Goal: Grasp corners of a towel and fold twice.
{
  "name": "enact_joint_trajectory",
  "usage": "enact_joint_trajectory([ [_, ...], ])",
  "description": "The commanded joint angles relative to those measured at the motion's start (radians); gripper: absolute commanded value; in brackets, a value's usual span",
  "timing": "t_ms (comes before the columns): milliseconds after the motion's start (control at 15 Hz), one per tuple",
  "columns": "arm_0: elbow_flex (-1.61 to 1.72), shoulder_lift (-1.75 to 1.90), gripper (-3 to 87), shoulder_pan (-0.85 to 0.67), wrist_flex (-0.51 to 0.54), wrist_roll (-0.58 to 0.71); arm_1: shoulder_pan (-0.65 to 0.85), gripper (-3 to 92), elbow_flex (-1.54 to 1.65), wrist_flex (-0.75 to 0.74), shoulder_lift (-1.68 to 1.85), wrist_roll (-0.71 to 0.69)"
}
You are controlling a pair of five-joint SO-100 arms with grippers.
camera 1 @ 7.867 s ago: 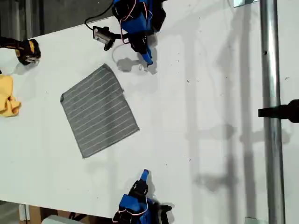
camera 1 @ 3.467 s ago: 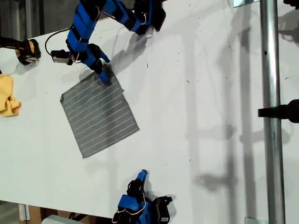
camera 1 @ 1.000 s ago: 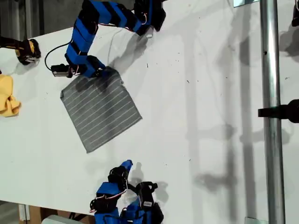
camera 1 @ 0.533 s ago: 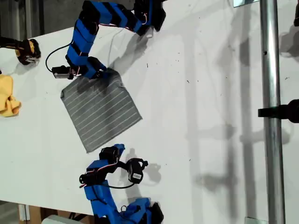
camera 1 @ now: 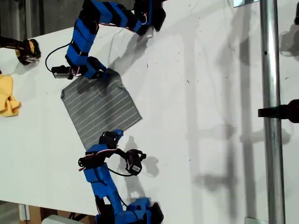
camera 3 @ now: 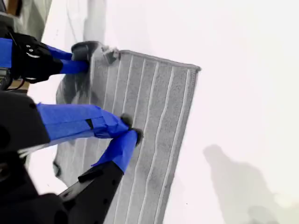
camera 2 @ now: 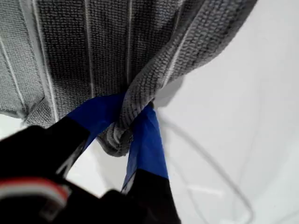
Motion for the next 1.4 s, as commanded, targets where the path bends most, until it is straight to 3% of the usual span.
enact_joint_trajectory([
  [0,-0.054,0.017,5.9,0.021,0.005,0.043,-0.009,-0.2,-0.005,0.002,0.107,0.011],
  [200,-0.046,0.014,30.5,0.018,0.015,0.107,-0.008,-0.2,-0.003,0.002,0.107,0.011],
  [400,-0.054,0.009,38.7,0.015,0.025,0.166,-0.006,-0.2,0.002,0.002,0.107,0.011],
  [600,-0.043,-0.037,39.5,0.003,0.02,0.206,-0.008,-0.2,0.002,0.002,0.107,0.012],
  [933,-0.086,-0.209,37.2,-0.034,-0.031,0.137,-0.008,-0.2,0.008,0.005,0.117,0.012],
  [1333,-0.112,-0.282,32.7,-0.048,-0.169,0.103,0.002,-0.2,0.008,0.0,0.11,0.006],
])
